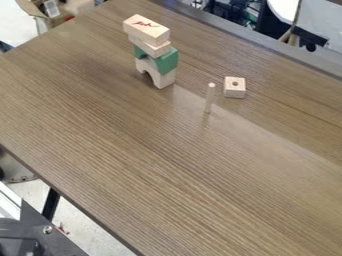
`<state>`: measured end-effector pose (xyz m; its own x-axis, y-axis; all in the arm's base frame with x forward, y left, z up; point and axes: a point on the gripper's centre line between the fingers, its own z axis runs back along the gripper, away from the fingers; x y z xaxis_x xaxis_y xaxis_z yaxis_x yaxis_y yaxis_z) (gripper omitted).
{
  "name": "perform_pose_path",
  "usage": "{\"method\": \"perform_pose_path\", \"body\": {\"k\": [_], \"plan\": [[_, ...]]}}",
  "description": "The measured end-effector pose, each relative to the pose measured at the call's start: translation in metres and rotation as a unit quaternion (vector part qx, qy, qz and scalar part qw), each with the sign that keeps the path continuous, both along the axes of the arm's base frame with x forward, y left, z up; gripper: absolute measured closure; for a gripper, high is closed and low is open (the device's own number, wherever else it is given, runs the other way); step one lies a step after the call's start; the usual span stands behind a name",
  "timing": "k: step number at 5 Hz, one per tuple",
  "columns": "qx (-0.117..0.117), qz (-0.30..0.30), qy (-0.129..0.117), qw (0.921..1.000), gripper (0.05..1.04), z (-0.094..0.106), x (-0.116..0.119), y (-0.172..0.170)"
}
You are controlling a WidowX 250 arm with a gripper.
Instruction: Remove rectangle block from the tower and place it on the left side of table
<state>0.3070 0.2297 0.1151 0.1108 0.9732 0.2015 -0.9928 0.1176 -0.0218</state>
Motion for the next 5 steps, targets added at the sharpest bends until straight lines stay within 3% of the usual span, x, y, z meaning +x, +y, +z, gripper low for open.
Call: {"method": "perform_pose_path", "body": {"k": [1,2,3,4,5], "plan": [[-0.005,-0.010,0.034,0.9994,0.541,-0.036,-0.010,0.007],[-0.025,-0.023,0.063,0.9974,0.541,-0.068,-0.017,0.007],[-0.038,-0.027,0.078,0.9959,0.488,-0.081,-0.022,0.008],[-0.049,-0.033,0.079,0.9951,0.185,-0.081,-0.022,0.005],[-0.055,-0.039,0.059,0.9960,0.080,-0.063,-0.016,-0.004]]}}
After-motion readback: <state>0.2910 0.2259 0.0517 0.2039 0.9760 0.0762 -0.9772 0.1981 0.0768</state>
